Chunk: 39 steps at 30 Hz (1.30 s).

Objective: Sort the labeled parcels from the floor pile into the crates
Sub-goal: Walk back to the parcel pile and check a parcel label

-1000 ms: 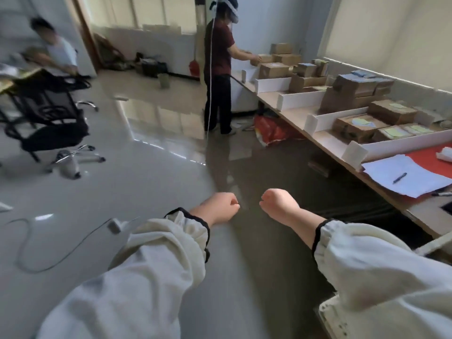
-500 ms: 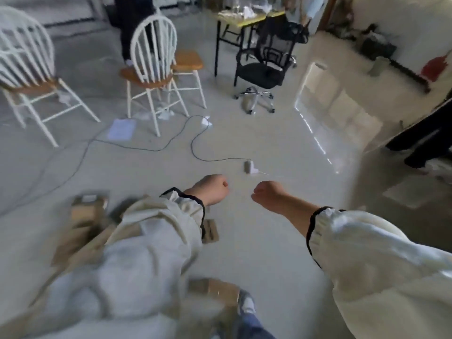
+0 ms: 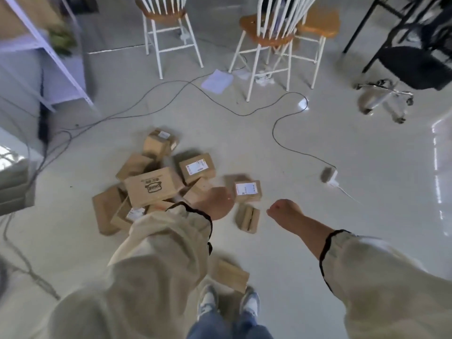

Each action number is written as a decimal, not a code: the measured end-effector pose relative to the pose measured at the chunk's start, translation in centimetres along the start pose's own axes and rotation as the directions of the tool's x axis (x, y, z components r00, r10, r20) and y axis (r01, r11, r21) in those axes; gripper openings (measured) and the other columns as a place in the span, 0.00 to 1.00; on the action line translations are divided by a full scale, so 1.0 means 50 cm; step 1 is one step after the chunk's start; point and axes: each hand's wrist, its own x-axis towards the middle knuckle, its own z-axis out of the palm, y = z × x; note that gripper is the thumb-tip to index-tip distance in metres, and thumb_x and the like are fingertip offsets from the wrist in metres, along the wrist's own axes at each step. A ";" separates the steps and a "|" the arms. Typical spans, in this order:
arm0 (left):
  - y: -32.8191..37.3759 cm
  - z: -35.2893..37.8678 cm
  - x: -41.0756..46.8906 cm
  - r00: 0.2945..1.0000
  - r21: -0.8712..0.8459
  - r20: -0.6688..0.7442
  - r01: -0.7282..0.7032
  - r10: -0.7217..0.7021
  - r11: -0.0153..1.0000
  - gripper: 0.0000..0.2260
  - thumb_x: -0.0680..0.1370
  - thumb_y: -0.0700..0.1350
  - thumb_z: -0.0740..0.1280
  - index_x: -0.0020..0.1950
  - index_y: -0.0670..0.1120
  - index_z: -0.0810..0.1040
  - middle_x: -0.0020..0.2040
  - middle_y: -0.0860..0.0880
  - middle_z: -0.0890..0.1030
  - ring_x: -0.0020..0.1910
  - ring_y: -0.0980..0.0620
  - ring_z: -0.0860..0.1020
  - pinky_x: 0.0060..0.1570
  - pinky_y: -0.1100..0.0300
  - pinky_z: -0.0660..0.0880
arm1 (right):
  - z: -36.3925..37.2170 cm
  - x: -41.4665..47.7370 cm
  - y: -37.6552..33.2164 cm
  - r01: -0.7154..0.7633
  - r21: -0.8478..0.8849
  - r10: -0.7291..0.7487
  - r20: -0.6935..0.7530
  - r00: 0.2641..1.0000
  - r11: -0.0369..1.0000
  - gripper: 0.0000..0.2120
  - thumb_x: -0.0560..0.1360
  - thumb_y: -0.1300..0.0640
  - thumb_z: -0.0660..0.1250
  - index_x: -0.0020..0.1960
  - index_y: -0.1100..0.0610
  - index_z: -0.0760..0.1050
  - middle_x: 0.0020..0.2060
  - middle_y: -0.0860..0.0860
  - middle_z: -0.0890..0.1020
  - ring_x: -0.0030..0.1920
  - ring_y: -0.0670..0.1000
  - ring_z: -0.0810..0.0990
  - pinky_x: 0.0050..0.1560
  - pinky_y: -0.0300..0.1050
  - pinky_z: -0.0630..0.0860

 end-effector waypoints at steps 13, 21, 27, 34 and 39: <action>-0.176 0.610 0.620 0.991 -0.003 0.109 -0.080 0.080 0.997 0.14 0.80 0.46 0.54 0.60 0.44 0.74 0.60 0.44 0.77 0.58 0.43 0.75 0.58 0.51 0.71 | 0.463 0.694 0.313 -0.165 0.111 0.170 -0.039 0.985 0.980 0.05 0.76 0.57 0.60 0.43 0.58 0.72 0.41 0.53 0.75 0.36 0.51 0.72 0.32 0.39 0.67; -0.279 0.889 0.894 0.972 0.216 0.085 -0.232 0.219 0.948 0.12 0.80 0.45 0.57 0.60 0.41 0.73 0.57 0.43 0.77 0.56 0.43 0.76 0.52 0.53 0.70 | 0.692 0.985 0.436 -0.128 0.150 0.159 -0.213 0.964 0.980 0.16 0.76 0.63 0.56 0.63 0.62 0.70 0.57 0.58 0.75 0.52 0.58 0.76 0.44 0.44 0.70; -0.306 0.934 0.973 0.969 0.223 0.021 -0.245 0.247 0.943 0.12 0.78 0.50 0.59 0.54 0.46 0.76 0.51 0.48 0.79 0.51 0.44 0.77 0.53 0.53 0.74 | 0.716 1.035 0.423 -0.061 0.088 0.084 -0.297 0.951 0.994 0.13 0.74 0.63 0.55 0.54 0.61 0.75 0.48 0.57 0.76 0.44 0.57 0.74 0.40 0.44 0.69; -0.329 0.936 1.004 0.980 0.145 0.039 -0.198 0.194 0.970 0.18 0.80 0.42 0.56 0.71 0.46 0.67 0.68 0.43 0.72 0.65 0.43 0.72 0.63 0.50 0.69 | 0.739 1.040 0.423 -0.068 0.096 0.094 -0.296 0.951 0.993 0.18 0.76 0.50 0.58 0.61 0.58 0.70 0.58 0.55 0.71 0.55 0.57 0.72 0.48 0.49 0.75; -0.305 0.905 1.041 0.976 0.166 0.009 -0.215 0.216 0.962 0.31 0.78 0.37 0.57 0.78 0.55 0.50 0.74 0.46 0.65 0.66 0.44 0.71 0.61 0.53 0.71 | 0.769 1.009 0.435 -0.094 0.005 0.093 -0.212 0.973 0.996 0.46 0.69 0.34 0.64 0.76 0.55 0.49 0.73 0.51 0.54 0.68 0.58 0.61 0.58 0.52 0.71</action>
